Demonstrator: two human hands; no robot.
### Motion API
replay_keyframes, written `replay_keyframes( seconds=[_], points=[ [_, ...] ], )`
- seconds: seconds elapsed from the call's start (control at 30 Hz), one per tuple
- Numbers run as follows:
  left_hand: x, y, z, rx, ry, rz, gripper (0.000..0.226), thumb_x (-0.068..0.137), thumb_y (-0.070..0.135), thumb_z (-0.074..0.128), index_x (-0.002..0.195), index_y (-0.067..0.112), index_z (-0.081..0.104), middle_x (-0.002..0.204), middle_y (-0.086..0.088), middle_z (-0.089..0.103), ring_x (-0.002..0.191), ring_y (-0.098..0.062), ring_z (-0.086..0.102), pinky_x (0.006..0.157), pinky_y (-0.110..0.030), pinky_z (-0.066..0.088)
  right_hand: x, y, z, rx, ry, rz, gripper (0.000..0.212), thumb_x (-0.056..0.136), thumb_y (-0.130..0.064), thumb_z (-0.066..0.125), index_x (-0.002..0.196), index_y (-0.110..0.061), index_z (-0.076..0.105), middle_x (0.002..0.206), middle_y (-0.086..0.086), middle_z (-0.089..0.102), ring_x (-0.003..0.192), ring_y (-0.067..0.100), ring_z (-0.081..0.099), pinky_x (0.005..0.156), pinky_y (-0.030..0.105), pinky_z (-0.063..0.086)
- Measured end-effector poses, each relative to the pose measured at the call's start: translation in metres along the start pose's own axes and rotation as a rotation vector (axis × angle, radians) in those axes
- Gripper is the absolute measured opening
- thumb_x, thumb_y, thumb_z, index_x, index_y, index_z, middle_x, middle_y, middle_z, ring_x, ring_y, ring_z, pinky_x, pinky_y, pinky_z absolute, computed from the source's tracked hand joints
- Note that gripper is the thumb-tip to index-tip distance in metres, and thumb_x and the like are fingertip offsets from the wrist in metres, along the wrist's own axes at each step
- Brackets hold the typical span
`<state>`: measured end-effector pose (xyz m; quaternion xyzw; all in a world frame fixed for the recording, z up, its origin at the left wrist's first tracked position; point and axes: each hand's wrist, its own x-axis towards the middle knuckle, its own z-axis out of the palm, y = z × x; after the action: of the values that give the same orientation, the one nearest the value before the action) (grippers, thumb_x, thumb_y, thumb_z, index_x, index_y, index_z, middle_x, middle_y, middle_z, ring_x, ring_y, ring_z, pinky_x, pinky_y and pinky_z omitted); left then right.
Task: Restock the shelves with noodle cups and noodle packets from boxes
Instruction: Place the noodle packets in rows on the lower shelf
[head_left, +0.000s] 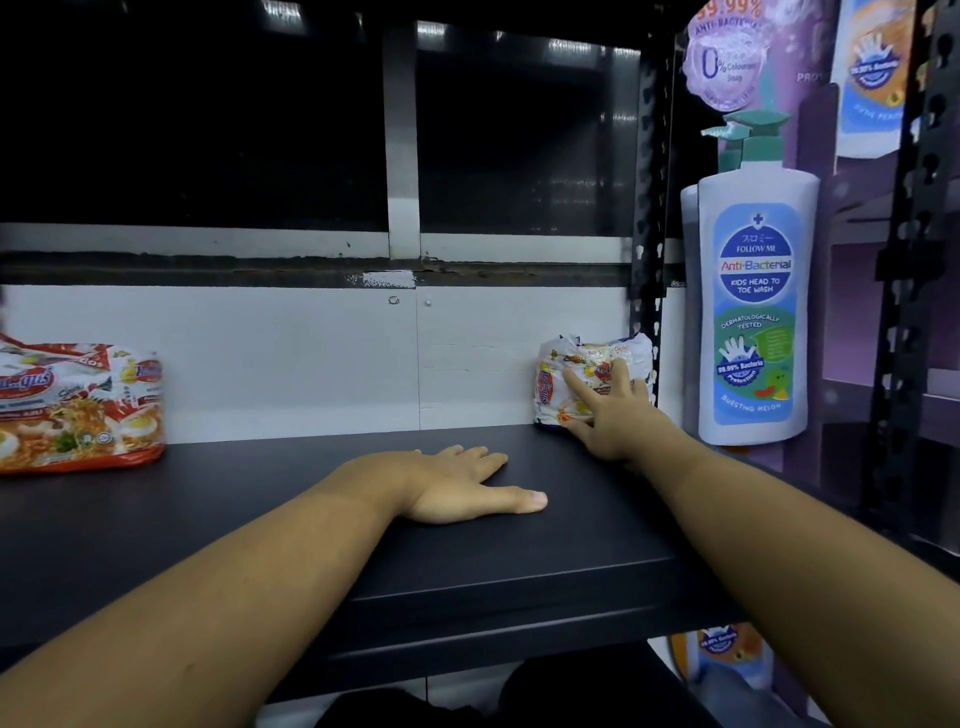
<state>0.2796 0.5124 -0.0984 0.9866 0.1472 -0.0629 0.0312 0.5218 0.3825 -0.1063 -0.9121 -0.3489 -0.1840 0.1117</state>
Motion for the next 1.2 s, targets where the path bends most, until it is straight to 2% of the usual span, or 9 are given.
replay_keyframes(
  seconds=[0.3,0.43,0.53,0.63,0.7,0.77,0.9,1.03,1.2],
  points=[
    [-0.002,0.001,-0.001,-0.002,-0.005,0.001,0.106,0.080,0.097,0.024,0.165,0.036,0.006,0.173,0.011,-0.004,0.159,-0.015,-0.007,0.126,-0.057,-0.001,-0.002,0.001,-0.003,-0.028,-0.084,0.032,0.074,0.097,-0.072,0.032,0.150,-0.062,-0.018,0.168,0.006,-0.026,0.155,0.044,-0.009,0.122,0.062,0.014],
    [-0.001,0.001,-0.001,0.001,0.000,0.001,0.109,0.077,0.099,0.024,0.165,0.036,0.006,0.173,0.010,-0.003,0.159,-0.016,-0.006,0.126,-0.059,-0.001,-0.012,-0.001,-0.007,-0.051,-0.088,0.027,0.072,0.097,-0.074,0.027,0.149,-0.062,-0.021,0.167,0.009,-0.027,0.155,0.043,-0.007,0.123,0.061,0.012],
    [0.000,0.000,-0.002,-0.006,0.004,0.001,0.111,0.076,0.100,0.024,0.165,0.036,0.007,0.173,0.010,-0.002,0.159,-0.015,-0.006,0.126,-0.058,0.001,-0.027,-0.004,-0.015,-0.024,-0.104,0.017,0.073,0.099,-0.071,0.031,0.150,-0.060,-0.020,0.168,0.011,-0.025,0.156,0.042,-0.008,0.123,0.060,0.011],
    [0.001,-0.002,-0.001,-0.006,0.005,0.001,0.116,0.071,0.103,0.024,0.165,0.035,0.008,0.173,0.010,0.000,0.159,-0.015,-0.005,0.125,-0.058,0.002,-0.055,-0.018,-0.030,0.067,-0.133,-0.025,0.079,0.101,-0.062,0.042,0.161,-0.044,-0.006,0.171,0.011,-0.012,0.158,0.035,-0.002,0.125,0.055,0.014],
    [0.000,-0.001,-0.002,-0.006,0.014,0.003,0.115,0.073,0.102,0.025,0.165,0.034,0.009,0.173,0.010,0.000,0.159,-0.015,-0.004,0.126,-0.056,0.003,-0.079,-0.033,-0.043,0.133,-0.166,-0.065,0.073,0.102,-0.054,0.049,0.161,-0.024,0.018,0.167,0.014,0.022,0.153,0.033,0.024,0.121,0.045,0.028],
    [-0.001,0.000,-0.002,-0.007,0.014,0.006,0.113,0.076,0.100,0.026,0.165,0.033,0.008,0.173,0.008,0.000,0.159,-0.017,-0.004,0.126,-0.055,0.003,-0.106,-0.047,-0.052,0.155,-0.217,-0.092,0.059,0.104,-0.048,0.049,0.151,-0.015,0.038,0.155,0.011,0.046,0.139,0.029,0.045,0.112,0.038,0.038],
    [-0.002,0.000,-0.003,-0.001,0.013,0.010,0.123,0.067,0.105,0.024,0.165,0.033,0.009,0.173,0.008,0.001,0.159,-0.018,-0.003,0.126,-0.055,0.004,-0.151,-0.064,-0.062,0.159,-0.245,-0.153,0.053,0.108,-0.040,0.042,0.154,-0.014,0.040,0.155,0.007,0.047,0.140,0.024,0.045,0.114,0.033,0.036],
    [-0.001,-0.001,-0.002,0.010,0.015,0.022,0.124,0.066,0.105,0.022,0.165,0.031,0.009,0.173,0.006,0.001,0.160,-0.020,-0.003,0.126,-0.055,0.003,-0.167,-0.069,-0.068,0.199,-0.235,-0.150,0.039,0.107,-0.039,0.041,0.132,-0.018,0.062,0.137,0.005,0.062,0.123,0.024,0.054,0.103,0.037,0.043],
    [0.002,-0.002,-0.001,0.004,0.026,-0.002,0.117,0.070,0.102,0.017,0.165,0.034,0.010,0.173,0.008,0.001,0.160,-0.018,-0.001,0.127,-0.055,0.004,-0.167,-0.069,-0.069,0.198,-0.244,-0.162,0.040,0.106,-0.037,0.041,0.131,-0.017,0.064,0.138,0.005,0.061,0.125,0.025,0.053,0.106,0.039,0.042]
  ],
)
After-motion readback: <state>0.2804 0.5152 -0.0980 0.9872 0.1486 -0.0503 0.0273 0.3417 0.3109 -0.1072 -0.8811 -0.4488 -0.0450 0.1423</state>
